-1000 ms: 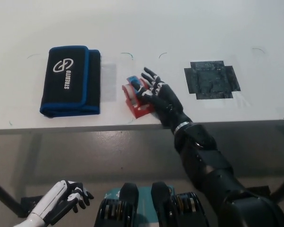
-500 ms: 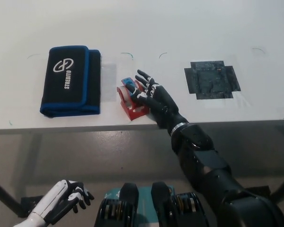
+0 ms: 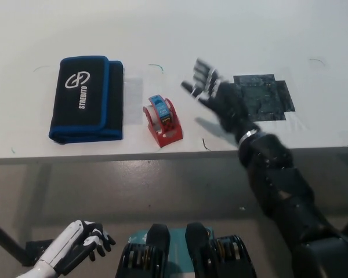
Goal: Use the right hand to move the tape on the right hand side to the notebook on the left hand side
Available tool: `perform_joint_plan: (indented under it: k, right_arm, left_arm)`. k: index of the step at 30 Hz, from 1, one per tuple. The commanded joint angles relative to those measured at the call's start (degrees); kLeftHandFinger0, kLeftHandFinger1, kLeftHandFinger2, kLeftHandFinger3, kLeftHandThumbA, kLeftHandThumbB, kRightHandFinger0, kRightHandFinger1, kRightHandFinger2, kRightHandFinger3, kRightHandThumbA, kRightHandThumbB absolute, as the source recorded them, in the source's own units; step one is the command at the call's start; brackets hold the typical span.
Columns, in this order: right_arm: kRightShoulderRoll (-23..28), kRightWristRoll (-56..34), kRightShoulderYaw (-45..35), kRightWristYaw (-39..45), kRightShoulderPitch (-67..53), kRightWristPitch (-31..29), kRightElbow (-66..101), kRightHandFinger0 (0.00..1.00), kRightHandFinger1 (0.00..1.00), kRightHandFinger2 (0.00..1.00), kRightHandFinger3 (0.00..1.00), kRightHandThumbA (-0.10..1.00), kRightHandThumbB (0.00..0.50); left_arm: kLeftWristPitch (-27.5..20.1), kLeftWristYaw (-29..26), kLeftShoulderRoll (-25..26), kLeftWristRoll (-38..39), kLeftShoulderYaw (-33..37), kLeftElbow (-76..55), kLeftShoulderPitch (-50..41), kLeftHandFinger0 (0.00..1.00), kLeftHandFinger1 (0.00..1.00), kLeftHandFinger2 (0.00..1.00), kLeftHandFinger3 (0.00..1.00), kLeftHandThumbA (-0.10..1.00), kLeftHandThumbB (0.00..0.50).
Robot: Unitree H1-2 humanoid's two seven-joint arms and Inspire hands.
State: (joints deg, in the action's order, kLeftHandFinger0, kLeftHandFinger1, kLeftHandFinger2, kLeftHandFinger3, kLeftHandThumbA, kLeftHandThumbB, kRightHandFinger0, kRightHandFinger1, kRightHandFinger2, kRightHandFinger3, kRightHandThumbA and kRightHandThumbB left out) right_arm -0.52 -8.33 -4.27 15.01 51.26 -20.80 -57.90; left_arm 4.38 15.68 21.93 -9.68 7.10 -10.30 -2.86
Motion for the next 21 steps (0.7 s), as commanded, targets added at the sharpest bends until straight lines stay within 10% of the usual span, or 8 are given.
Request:
perform_joint_plan:
  k: [1, 11, 21]
  right_arm:
    - [3.08, 0.10, 1.84, 3.08, -3.17, 5.11, 15.69, 1.00, 1.00, 1.00, 1.00, 1.00, 0.389]
    - [11.39, 4.13, 6.12, 4.64, -25.15, 12.92, 51.49, 1.00, 1.00, 1.00, 1.00, 1.00, 0.250]
    - [14.42, 4.65, 7.36, 4.05, -44.37, 12.84, 64.73, 1.00, 1.00, 1.00, 1.00, 1.00, 0.297]
  left_arm:
    - [-0.54, 0.49, 0.92, -0.78, 0.08, -1.92, 0.82, 0.37, 0.40, 0.49, 0.62, 0.89, 0.114]
    - [-0.22, 0.95, 1.41, -0.91, 0.21, -2.02, 1.41, 0.36, 0.39, 0.49, 0.62, 0.89, 0.126]
    - [-0.74, 1.23, 1.72, -0.57, 0.24, -1.16, 1.20, 0.36, 0.39, 0.49, 0.63, 0.89, 0.141]
